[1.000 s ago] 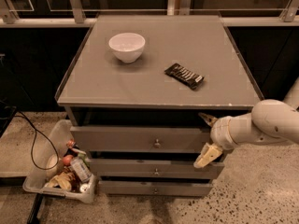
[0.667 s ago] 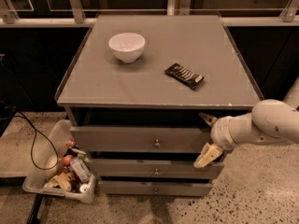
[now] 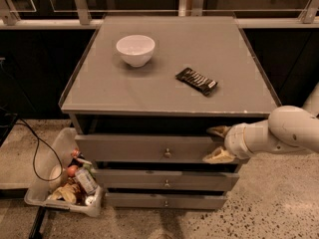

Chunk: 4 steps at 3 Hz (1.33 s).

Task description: Open top drawer

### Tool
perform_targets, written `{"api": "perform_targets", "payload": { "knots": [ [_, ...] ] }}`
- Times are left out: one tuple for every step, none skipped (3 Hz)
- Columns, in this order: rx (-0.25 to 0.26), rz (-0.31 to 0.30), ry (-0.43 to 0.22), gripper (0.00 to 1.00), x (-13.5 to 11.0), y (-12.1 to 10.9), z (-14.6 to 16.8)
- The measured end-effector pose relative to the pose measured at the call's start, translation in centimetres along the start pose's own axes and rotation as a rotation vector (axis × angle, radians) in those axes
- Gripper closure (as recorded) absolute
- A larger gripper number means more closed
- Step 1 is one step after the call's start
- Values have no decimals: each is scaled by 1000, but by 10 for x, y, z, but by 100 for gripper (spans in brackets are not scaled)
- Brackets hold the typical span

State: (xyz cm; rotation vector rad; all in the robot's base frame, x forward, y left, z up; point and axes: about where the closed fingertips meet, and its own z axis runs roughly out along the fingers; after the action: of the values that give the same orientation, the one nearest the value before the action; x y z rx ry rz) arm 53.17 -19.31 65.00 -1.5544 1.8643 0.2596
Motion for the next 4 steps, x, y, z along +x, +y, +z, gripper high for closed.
{"api": "perform_targets", "payload": {
  "knots": [
    [0, 0, 0, 66, 0, 0, 0],
    [-3, -2, -2, 89, 0, 5, -2],
    [-7, -11, -20, 100, -8, 16, -8],
    [-4, -1, -26, 100, -3, 31, -18]
  ]
}}
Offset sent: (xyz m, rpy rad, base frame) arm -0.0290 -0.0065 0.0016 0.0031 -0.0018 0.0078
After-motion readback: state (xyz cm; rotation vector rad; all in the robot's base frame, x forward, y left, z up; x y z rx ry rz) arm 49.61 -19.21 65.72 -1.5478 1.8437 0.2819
